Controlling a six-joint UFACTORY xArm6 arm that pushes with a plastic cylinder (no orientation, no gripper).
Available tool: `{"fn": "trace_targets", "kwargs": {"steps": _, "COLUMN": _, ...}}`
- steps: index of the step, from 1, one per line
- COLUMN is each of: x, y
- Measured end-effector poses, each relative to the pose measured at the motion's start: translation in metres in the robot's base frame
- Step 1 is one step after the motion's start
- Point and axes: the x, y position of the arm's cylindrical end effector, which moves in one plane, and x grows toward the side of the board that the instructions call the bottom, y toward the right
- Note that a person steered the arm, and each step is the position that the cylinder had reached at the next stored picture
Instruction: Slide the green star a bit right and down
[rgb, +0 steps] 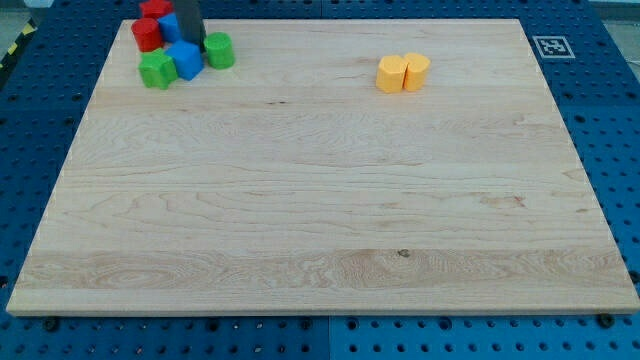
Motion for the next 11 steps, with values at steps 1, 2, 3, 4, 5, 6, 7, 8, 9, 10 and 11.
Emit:
{"fn": "trace_targets", "kwargs": {"steps": 1, "x": 0.044, "y": 0.024}}
{"fn": "trace_targets", "kwargs": {"steps": 2, "x": 0.066, "y": 0.039}}
{"fn": "trace_targets", "kwargs": {"steps": 3, "x": 0.095, "y": 0.046}}
{"fn": "trace_targets", "kwargs": {"steps": 4, "x": 0.12, "y": 0.018}}
{"fn": "trace_targets", "kwargs": {"steps": 5, "x": 0.109, "y": -0.061}}
{"fn": "trace_targets", "kwargs": {"steps": 6, "x": 0.079, "y": -0.131}}
{"fn": "trace_targets", "kwargs": {"steps": 7, "x": 0.035, "y": -0.132}}
{"fn": "trace_targets", "kwargs": {"steps": 8, "x": 0.024, "y": -0.121}}
{"fn": "trace_targets", "kwargs": {"steps": 9, "x": 0.031, "y": -0.116}}
{"fn": "trace_targets", "kwargs": {"steps": 10, "x": 0.033, "y": -0.097}}
{"fn": "trace_targets", "kwargs": {"steps": 11, "x": 0.033, "y": -0.083}}
